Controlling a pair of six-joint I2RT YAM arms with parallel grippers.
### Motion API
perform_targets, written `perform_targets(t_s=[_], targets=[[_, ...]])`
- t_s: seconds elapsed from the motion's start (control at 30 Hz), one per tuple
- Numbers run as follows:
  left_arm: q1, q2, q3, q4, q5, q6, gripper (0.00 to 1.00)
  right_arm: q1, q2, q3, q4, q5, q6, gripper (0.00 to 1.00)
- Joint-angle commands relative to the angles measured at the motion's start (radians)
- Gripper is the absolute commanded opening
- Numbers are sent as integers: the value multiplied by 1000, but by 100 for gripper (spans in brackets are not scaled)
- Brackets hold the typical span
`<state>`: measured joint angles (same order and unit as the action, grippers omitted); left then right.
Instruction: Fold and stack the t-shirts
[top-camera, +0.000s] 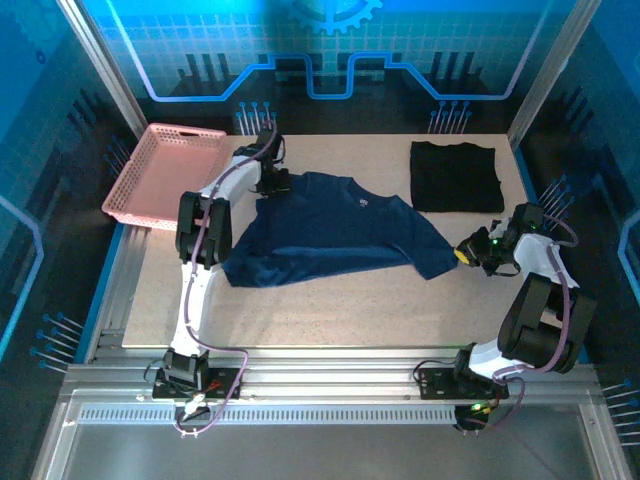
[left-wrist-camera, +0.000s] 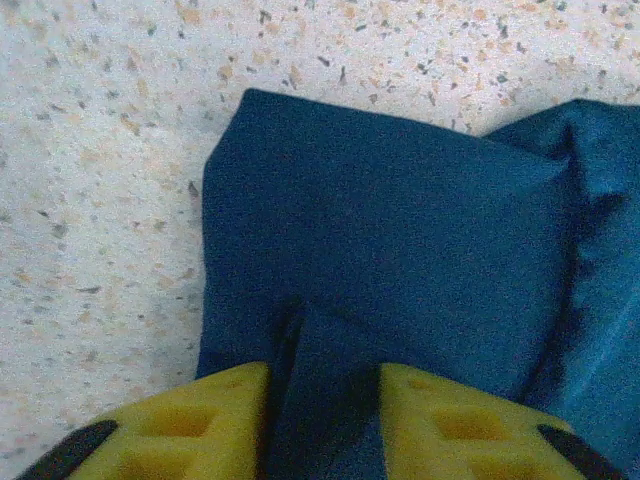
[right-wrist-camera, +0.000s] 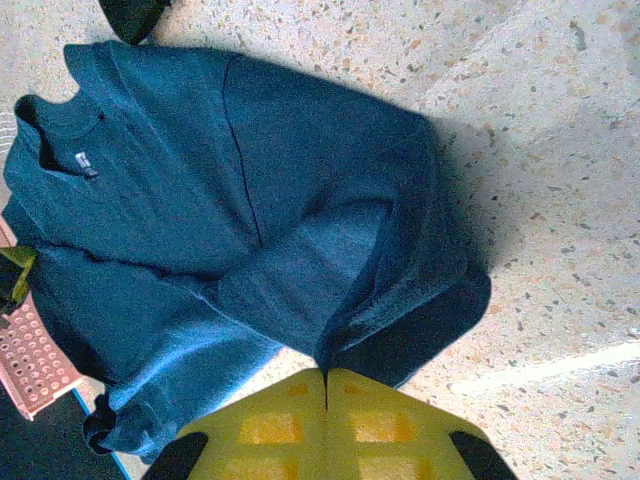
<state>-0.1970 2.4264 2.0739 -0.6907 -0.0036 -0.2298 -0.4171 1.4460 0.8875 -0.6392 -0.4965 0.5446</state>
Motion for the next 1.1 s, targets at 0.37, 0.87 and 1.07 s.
perform_targets(t_s=[0.37,0.87,1.07], targets=[[-5,-301,-103,32,0,89,0,40,-52,51,-9,-2,35,5],[24,-424,-352,64,37,58,3,49,-72,30,-12,-5,36,5],[33,-489,-557,114,87,44,11,49,-79,25,-33,-1,12,5]])
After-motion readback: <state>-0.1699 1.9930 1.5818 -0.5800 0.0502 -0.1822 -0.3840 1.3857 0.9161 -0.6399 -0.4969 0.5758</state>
